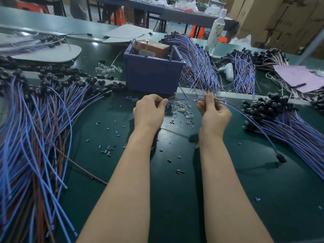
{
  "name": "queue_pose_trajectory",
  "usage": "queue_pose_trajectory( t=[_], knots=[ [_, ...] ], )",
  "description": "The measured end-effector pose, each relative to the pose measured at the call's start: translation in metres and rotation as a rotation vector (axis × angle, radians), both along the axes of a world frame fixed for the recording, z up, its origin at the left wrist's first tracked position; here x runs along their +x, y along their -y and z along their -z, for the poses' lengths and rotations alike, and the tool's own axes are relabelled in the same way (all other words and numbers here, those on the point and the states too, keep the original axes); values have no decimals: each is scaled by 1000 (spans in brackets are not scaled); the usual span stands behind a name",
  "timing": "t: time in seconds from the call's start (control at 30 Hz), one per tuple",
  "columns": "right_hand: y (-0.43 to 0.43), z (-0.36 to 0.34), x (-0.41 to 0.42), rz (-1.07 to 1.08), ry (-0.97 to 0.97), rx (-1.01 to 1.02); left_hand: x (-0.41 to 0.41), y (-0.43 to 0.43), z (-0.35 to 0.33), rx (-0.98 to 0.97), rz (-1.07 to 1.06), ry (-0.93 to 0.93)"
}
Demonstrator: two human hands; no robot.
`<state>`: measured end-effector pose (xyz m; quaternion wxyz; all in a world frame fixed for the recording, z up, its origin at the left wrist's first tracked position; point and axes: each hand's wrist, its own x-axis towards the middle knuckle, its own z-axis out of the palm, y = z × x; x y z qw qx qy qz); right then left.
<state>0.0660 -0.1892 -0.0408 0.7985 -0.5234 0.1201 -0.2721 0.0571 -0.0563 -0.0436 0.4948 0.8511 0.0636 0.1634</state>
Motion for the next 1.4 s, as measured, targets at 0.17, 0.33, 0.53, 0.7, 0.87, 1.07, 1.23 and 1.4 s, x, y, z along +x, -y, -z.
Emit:
queue_pose_trajectory(
  t=[0.17, 0.33, 0.53, 0.7, 0.87, 1.07, 1.23, 1.4],
  knots=[
    [2, 0, 1, 16, 3, 65, 0, -1, -4, -107, 38, 40],
    [4, -2, 0, 38, -7, 138, 1, 0, -5, -138, 10, 28],
    [18, -8, -3, 49, 1, 389, 1, -20, -5, -220, -348, 75],
    [-11, -12, -6, -197, -35, 511, -2, 4, -5, -65, -154, 86],
    [-24, -7, -6, -342, -118, 479, -4, 29, -5, -243, 251, 64],
    [-31, -7, -15, -474, -289, 88, 1, 29, -2, -455, 131, 135],
    [-33, -9, -21, -155, -31, -698, 8, 12, 2, -683, -188, 183],
    [-33, 2, -19, -107, -17, -1151, 7, 12, 0, -735, -269, 253]
  ],
)
